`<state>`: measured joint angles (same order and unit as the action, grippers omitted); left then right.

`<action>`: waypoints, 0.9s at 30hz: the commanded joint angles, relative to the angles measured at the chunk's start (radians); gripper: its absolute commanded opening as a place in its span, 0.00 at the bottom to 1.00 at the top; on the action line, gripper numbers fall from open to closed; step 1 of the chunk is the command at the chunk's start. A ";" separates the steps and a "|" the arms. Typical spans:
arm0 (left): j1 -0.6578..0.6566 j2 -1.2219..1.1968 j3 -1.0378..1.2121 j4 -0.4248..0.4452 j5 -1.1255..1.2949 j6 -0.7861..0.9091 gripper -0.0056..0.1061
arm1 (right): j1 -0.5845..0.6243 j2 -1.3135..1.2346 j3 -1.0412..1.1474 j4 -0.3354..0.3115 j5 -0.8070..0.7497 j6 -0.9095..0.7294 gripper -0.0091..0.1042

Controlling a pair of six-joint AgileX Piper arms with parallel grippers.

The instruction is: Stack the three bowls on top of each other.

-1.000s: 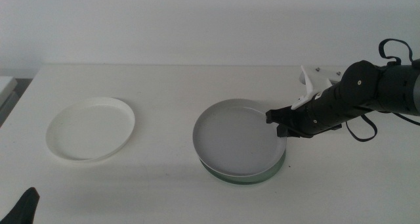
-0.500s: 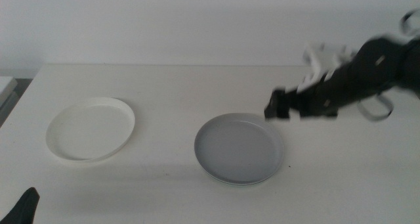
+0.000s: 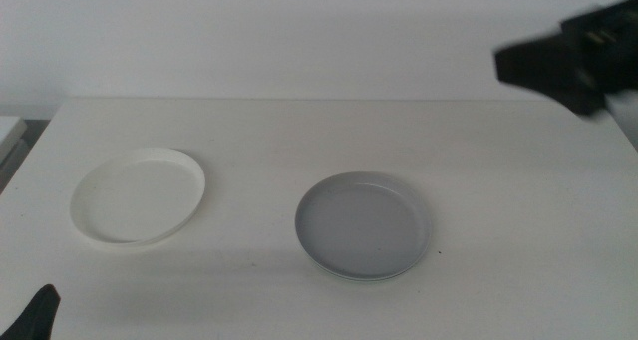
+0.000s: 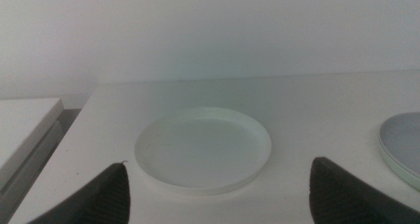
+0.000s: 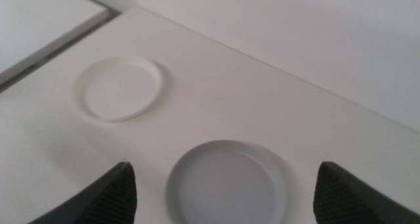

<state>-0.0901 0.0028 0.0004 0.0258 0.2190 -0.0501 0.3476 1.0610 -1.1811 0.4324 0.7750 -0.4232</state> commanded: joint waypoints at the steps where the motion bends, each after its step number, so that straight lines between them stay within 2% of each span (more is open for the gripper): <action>1: 0.001 -0.003 0.000 0.004 -0.013 -0.003 0.89 | 0.000 -0.091 0.054 0.050 0.023 -0.094 0.90; 3: 0.001 -0.003 0.000 0.004 -0.013 -0.003 0.89 | 0.000 -0.145 0.092 0.089 0.021 -0.137 0.90; 5: 0.001 -0.003 0.000 0.004 -0.013 -0.003 0.89 | 0.000 -0.175 0.106 0.102 0.021 -0.142 0.90; 11: 0.001 -0.003 0.000 0.004 -0.013 -0.003 0.89 | 0.000 -0.189 0.106 0.117 0.016 -0.128 0.90; 17: 0.001 -0.003 0.000 0.004 -0.013 -0.003 0.89 | 0.000 -0.187 0.106 0.130 0.041 -0.020 0.90; 26: 0.001 -0.003 0.000 0.004 -0.013 -0.003 0.89 | 0.000 -0.187 0.106 0.132 0.039 -0.018 0.90; 27: 0.018 0.068 -0.063 0.000 0.006 -0.003 0.89 | 0.000 -0.187 0.106 0.132 0.039 -0.018 0.90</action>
<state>-0.0815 0.0315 -0.0225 0.0258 0.2355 -0.0501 0.3476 0.8764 -1.0803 0.5617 0.8183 -0.4381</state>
